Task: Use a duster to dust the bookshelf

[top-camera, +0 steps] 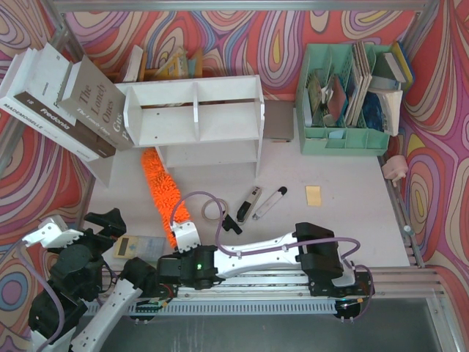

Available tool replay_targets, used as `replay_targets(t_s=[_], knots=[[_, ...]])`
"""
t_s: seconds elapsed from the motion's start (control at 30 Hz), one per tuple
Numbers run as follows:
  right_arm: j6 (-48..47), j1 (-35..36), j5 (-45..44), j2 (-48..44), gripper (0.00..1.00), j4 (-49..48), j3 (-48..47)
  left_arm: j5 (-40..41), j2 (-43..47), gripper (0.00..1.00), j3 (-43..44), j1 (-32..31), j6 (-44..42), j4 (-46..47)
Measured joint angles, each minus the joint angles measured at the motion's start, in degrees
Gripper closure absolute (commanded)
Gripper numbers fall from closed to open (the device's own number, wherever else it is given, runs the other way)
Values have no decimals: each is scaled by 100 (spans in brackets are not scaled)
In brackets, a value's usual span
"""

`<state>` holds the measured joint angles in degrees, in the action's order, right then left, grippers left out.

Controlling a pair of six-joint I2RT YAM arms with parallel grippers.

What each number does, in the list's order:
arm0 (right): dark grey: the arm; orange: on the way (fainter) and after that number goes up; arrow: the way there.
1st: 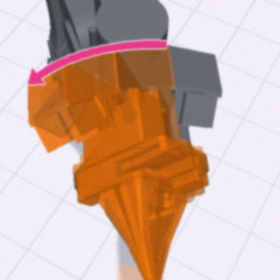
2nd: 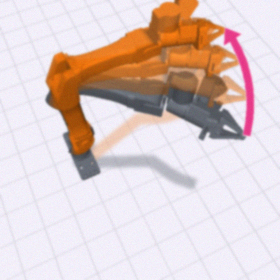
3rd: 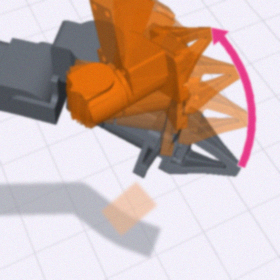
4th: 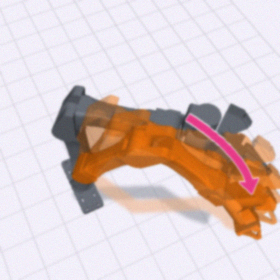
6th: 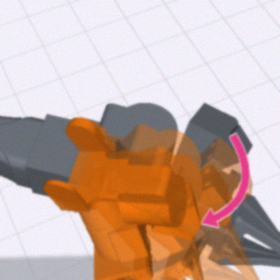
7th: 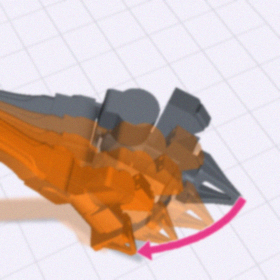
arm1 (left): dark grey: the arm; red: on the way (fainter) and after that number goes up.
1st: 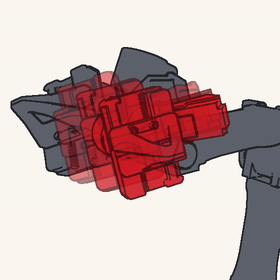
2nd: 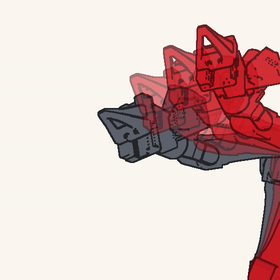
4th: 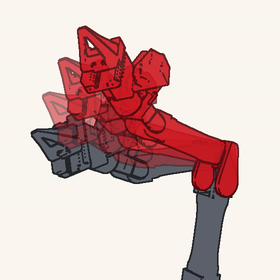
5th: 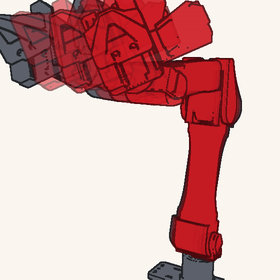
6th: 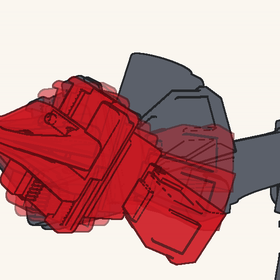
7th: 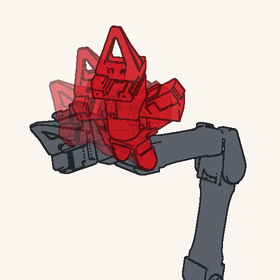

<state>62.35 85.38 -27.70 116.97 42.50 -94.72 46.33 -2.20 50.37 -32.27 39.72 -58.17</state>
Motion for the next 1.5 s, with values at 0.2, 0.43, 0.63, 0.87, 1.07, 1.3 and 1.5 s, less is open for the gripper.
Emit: replay_targets(t_s=[0.2,0.43,0.63,0.87,1.07,1.3,1.5], knots=[[26,289,-660,-109,100,42,-33,0,0,2,0,0,7,0],[59,656,-1381,-570,100,0,-39,0,0,2,0,-11,20,0],[68,411,-1078,-382,100,44,-111,0,0,2,0,-11,20,0],[0,79,-341,-254,100,-46,20,0,11,2,0,-11,37,-2],[2,7,-98,-162,100,-44,17,0,13,2,0,-11,37,-2],[11,291,-743,-166,100,72,-133,2,13,2,0,-11,37,0],[116,605,-1399,-330,100,203,-278,2,13,2,0,-11,37,0]])
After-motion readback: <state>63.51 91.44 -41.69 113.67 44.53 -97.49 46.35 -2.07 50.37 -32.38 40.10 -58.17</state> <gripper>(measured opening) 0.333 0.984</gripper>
